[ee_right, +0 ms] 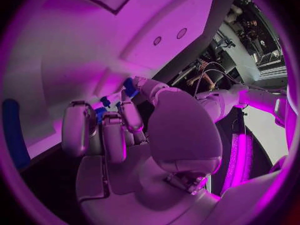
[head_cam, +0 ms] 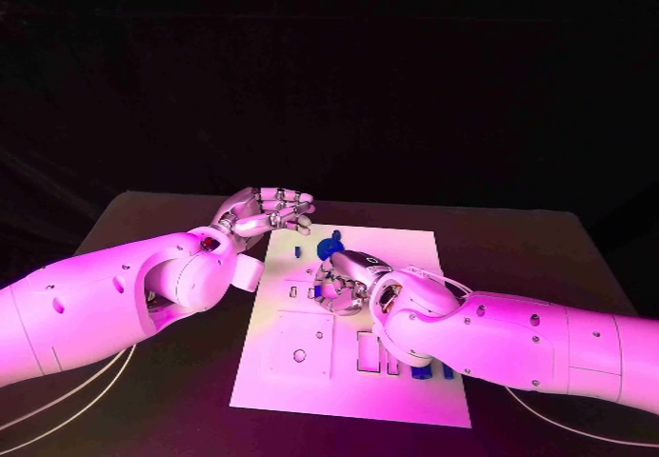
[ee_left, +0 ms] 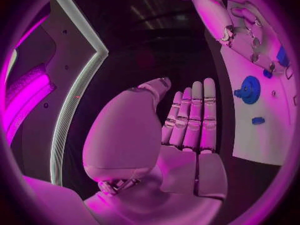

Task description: Assemble the parts on the task board

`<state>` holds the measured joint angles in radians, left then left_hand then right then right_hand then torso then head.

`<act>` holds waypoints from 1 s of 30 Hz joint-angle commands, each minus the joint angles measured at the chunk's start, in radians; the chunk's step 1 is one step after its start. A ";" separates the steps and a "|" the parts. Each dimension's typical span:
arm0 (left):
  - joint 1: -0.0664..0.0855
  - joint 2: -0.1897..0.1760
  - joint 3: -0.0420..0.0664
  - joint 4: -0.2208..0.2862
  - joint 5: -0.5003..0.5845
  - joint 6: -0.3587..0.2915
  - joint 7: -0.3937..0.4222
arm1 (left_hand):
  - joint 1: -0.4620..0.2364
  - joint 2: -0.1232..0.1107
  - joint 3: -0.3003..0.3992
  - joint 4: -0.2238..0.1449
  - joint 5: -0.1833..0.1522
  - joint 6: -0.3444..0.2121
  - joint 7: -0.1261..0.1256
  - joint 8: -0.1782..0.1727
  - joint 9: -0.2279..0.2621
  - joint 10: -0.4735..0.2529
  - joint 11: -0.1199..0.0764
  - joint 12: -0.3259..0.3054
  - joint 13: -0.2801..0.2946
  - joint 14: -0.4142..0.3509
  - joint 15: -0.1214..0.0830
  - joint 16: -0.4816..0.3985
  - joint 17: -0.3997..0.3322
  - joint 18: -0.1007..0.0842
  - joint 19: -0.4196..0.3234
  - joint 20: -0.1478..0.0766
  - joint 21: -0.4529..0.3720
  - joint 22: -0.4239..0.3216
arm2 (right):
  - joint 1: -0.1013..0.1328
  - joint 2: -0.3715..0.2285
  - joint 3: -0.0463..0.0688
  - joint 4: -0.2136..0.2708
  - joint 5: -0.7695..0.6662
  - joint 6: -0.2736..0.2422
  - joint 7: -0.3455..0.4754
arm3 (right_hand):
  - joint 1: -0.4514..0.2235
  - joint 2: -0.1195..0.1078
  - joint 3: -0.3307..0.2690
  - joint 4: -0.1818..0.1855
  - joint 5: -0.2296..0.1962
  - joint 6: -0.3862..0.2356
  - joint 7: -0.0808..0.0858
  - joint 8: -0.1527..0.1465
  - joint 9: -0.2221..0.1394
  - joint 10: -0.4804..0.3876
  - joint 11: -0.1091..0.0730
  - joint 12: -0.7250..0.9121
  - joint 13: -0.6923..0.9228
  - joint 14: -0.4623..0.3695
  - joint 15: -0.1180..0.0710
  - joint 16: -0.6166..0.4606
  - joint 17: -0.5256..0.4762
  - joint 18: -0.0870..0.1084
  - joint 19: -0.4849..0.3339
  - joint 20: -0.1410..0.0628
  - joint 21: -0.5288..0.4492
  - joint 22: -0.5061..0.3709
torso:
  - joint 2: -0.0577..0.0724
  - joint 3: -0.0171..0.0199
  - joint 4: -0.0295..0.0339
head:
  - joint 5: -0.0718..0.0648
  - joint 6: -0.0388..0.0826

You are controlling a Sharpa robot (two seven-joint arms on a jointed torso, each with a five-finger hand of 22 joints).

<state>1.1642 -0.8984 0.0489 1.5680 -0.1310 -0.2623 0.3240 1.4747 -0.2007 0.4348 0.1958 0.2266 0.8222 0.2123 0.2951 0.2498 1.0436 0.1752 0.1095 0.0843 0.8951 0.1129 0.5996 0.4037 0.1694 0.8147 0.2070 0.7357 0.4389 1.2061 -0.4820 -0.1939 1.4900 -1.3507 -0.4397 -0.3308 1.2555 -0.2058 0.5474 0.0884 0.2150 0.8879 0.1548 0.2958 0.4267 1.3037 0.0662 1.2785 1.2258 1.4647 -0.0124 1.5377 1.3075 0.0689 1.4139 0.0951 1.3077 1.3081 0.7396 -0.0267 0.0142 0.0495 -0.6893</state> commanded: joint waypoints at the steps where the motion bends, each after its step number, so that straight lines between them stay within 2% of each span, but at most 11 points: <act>1: 0.000 0.002 0.000 0.001 -0.001 0.019 0.003 | -0.003 0.004 -0.004 0.000 -0.003 -0.007 0.026 -0.002 0.001 -0.008 0.000 -0.004 0.001 0.001 0.004 -0.004 0.001 0.010 -0.008 0.001 0.004 0.001 | -0.001 0.001 -0.001 -0.001 -0.012 0.003 0.007 | -0.002 -0.011 -0.005 0.003 0.005 -0.011 -0.001 -0.008 -0.002 -0.010 0.001 -0.007 -0.007 0.085 0.007 -0.005 0.175 0.000 -0.008 0.003 -0.007 0.047 | 0.000 -0.0006 0.0002 | 0.000 0.000; 10: 0.000 0.002 0.000 0.000 -0.001 0.021 0.002 | -0.003 0.004 -0.004 0.000 -0.003 -0.007 0.026 -0.002 0.001 -0.008 0.000 -0.004 0.001 0.001 0.004 -0.004 0.001 0.010 -0.008 0.001 0.004 0.001 | -0.001 0.001 -0.001 0.001 -0.010 -0.010 0.026 | -0.012 -0.031 -0.011 0.012 0.005 -0.038 0.006 -0.020 -0.010 -0.033 0.008 -0.032 -0.035 0.081 0.013 -0.012 0.161 0.004 -0.018 0.009 -0.027 0.034 | 0.000 -0.0003 -0.0004 | 0.000 0.001; 12: 0.000 0.002 0.000 0.000 -0.002 0.022 0.002 | -0.003 0.004 -0.004 0.000 -0.003 -0.007 0.026 -0.002 0.001 -0.009 0.000 -0.003 0.001 0.000 0.004 -0.004 0.002 0.010 -0.009 0.001 0.004 0.001 | -0.001 0.000 -0.002 0.001 -0.009 -0.016 0.031 | -0.029 -0.045 -0.035 0.026 0.002 -0.050 0.008 -0.025 -0.014 -0.041 0.011 -0.042 -0.046 0.078 0.015 -0.016 0.153 0.007 -0.024 0.012 -0.040 0.026 | 0.000 -0.0002 -0.0005 | 0.000 0.002; 17: 0.000 0.003 0.000 -0.001 -0.003 0.022 -0.001 | -0.002 0.004 -0.004 0.000 -0.003 -0.007 0.026 -0.002 0.001 -0.009 0.000 -0.003 0.001 0.000 0.004 -0.004 0.002 0.010 -0.010 0.001 0.005 0.002 | -0.002 -0.004 -0.002 0.009 -0.007 -0.037 0.047 | -0.035 -0.051 -0.113 0.059 0.004 -0.064 0.008 -0.026 -0.019 -0.047 0.012 -0.046 -0.053 0.078 0.017 -0.019 0.151 0.008 -0.024 0.013 -0.049 0.022 | -0.001 0.0003 0.0008 | -0.001 0.003; 19: 0.000 0.003 0.000 -0.002 -0.010 0.020 -0.004 | -0.002 0.004 -0.004 0.000 -0.003 -0.008 0.026 -0.002 0.001 -0.009 0.000 -0.003 0.001 0.000 0.004 -0.004 0.002 0.010 -0.010 0.001 0.005 0.002 | -0.002 -0.010 -0.002 0.018 -0.007 -0.049 0.052 | -0.010 -0.036 -0.178 0.083 0.007 -0.067 0.008 -0.022 -0.022 -0.048 0.012 -0.046 -0.055 0.078 0.015 -0.020 0.150 0.008 -0.024 0.014 -0.055 0.020 | -0.001 0.0006 0.0009 | -0.001 0.003; 21: 0.000 0.003 -0.001 -0.003 -0.026 0.014 -0.012 | -0.002 0.005 -0.004 0.000 -0.003 -0.009 0.026 -0.002 0.002 -0.009 0.000 -0.002 0.002 0.009 0.002 0.000 0.006 0.012 -0.004 0.001 0.015 0.006 | -0.002 -0.020 -0.002 0.032 -0.007 -0.060 0.057 | 0.010 -0.028 -0.213 0.098 0.008 -0.071 0.008 -0.021 -0.025 -0.049 0.012 -0.045 -0.056 0.078 0.016 -0.020 0.151 0.009 -0.022 0.014 -0.058 0.020 | -0.001 0.0003 0.0016 | -0.001 0.003; 26: 0.000 0.001 -0.001 -0.005 -0.108 -0.016 -0.092 | -0.033 0.006 -0.019 0.026 -0.007 -0.031 0.011 0.000 0.007 0.053 -0.023 0.077 0.043 0.077 -0.020 0.050 0.048 0.016 0.049 -0.014 0.079 0.038 | 0.005 -0.075 0.005 0.095 0.006 -0.080 0.098 | 0.049 -0.013 -0.249 0.116 0.009 -0.077 0.009 -0.020 -0.029 -0.048 0.013 -0.045 -0.058 0.077 0.017 -0.022 0.148 0.009 -0.021 0.014 -0.063 0.019 | -0.003 -0.0011 0.0015 | -0.002 0.003; 27: 0.000 0.000 -0.002 -0.006 -0.129 -0.024 -0.118 | -0.047 0.009 -0.031 0.043 -0.005 -0.025 0.001 0.019 0.017 0.056 -0.033 0.131 0.076 0.102 -0.032 0.074 0.072 0.015 0.074 -0.025 0.108 0.052 | 0.010 -0.090 0.006 0.109 0.016 -0.080 0.115 | 0.055 -0.011 -0.249 0.116 0.009 -0.077 0.009 -0.020 -0.030 -0.049 0.013 -0.045 -0.059 0.076 0.017 -0.024 0.144 0.010 -0.023 0.014 -0.067 0.017 | -0.003 -0.0014 0.0003 | 0.001 0.003; 28: 0.000 0.000 -0.002 -0.007 -0.148 -0.027 -0.142 | -0.079 0.013 -0.054 0.065 -0.009 0.021 -0.009 0.067 0.041 0.088 -0.047 0.197 0.116 0.138 -0.043 0.103 0.093 0.016 0.098 -0.033 0.134 0.064 | 0.015 -0.103 0.008 0.121 0.028 -0.077 0.134 | 0.060 -0.009 -0.249 0.116 0.009 -0.078 0.009 -0.020 -0.031 -0.049 0.013 -0.045 -0.058 0.076 0.017 -0.024 0.143 0.011 -0.025 0.014 -0.070 0.015 | -0.003 -0.0012 -0.0010 | 0.007 0.003; 29: 0.000 -0.001 -0.002 -0.009 -0.168 -0.029 -0.168 | -0.079 0.014 -0.068 0.071 0.000 0.008 -0.024 0.104 0.065 0.050 -0.060 0.271 0.171 0.144 -0.055 0.117 0.116 0.014 0.116 -0.049 0.164 0.079 | 0.022 -0.117 0.009 0.132 0.042 -0.072 0.157 | 0.064 -0.008 -0.249 0.116 0.009 -0.079 0.010 -0.020 -0.031 -0.048 0.013 -0.044 -0.058 0.076 0.017 -0.025 0.142 0.011 -0.026 0.014 -0.072 0.014 | -0.004 -0.0010 -0.0013 | 0.008 0.002; 30: 0.000 -0.002 -0.002 -0.010 -0.187 -0.027 -0.194 | -0.103 0.019 -0.086 0.074 -0.002 0.013 -0.038 0.139 0.087 0.044 -0.065 0.342 0.221 0.417 -0.081 0.490 0.460 0.013 0.122 -0.060 0.180 0.089 | 0.029 -0.132 0.010 0.144 0.057 -0.067 0.183 | 0.065 -0.007 -0.249 0.116 0.009 -0.079 0.010 -0.020 -0.031 -0.048 0.013 -0.044 -0.058 0.076 0.017 -0.025 0.141 0.011 -0.026 0.014 -0.073 0.013 | -0.003 -0.0004 -0.0017 | 0.007 0.002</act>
<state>1.1639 -0.9007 0.0469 1.5584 -0.2211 -0.2725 0.2352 1.3986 -0.1861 0.3722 0.2670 0.2231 0.8319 0.1919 0.3947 0.3121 1.1007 0.1175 0.3736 0.2508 1.0658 0.0574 0.7558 0.5553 0.1693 0.9247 0.1587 0.8945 0.5158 1.2302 -0.6070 -0.1850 1.6232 -1.3337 -0.4968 -0.2461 1.3136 -0.2133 0.3034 0.2055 0.2190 0.8160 0.1662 0.2726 0.3964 1.2591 0.0786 1.2363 1.1682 1.4682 -0.0018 1.5165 1.3073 0.0689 1.3929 0.1090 1.2362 1.3076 0.7373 -0.0272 0.0145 0.0527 -0.6863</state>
